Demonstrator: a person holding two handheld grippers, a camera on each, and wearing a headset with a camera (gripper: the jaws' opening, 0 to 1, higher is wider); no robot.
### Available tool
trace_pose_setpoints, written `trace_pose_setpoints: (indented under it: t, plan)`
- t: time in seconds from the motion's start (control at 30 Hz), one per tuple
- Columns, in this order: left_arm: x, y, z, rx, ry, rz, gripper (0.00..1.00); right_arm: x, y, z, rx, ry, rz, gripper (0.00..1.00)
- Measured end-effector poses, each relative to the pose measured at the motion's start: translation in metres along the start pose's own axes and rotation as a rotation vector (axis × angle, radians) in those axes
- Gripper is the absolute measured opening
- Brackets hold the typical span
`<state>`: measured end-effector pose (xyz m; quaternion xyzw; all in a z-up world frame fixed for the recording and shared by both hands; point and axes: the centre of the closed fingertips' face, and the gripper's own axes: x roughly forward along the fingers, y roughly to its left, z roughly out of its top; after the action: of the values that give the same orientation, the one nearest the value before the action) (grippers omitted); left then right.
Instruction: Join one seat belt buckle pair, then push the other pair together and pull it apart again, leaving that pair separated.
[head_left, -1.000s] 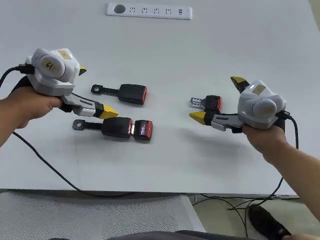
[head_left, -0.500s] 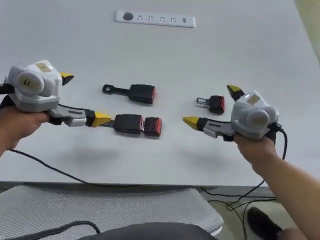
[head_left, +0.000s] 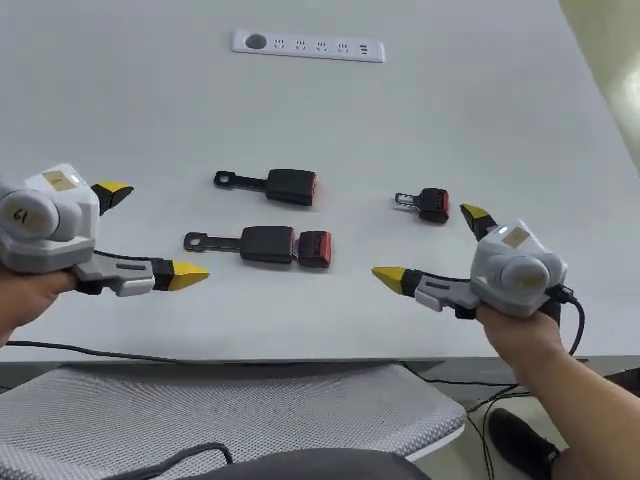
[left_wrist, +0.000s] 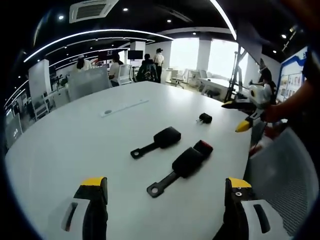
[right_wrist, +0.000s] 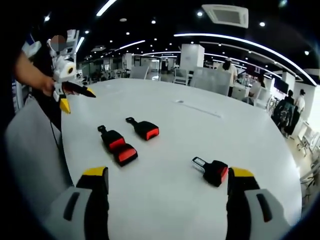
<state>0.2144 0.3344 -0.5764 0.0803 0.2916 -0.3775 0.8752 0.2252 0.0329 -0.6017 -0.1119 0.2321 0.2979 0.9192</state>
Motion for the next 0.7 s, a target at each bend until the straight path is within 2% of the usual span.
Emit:
trace_pose_setpoints:
  t: [0.1, 0.3, 0.5, 0.7]
  plan:
    - [-0.005, -0.005, -0.007, 0.007, 0.014, -0.001, 1.00, -0.008, 0.004, -0.006, 0.008, 0.005, -0.005, 1.00]
    - [-0.018, -0.010, -0.010, -0.001, 0.002, 0.008, 1.00, -0.023, 0.011, -0.017, 0.024, 0.015, -0.015, 1.00]
    - [-0.026, -0.011, -0.015, -0.005, 0.009, 0.013, 1.00, -0.028, 0.013, -0.021, 0.032, 0.024, -0.027, 1.00]
    - [-0.029, -0.010, -0.012, -0.015, -0.006, 0.021, 1.00, -0.028, 0.017, -0.019, 0.029, 0.023, -0.022, 1.00]
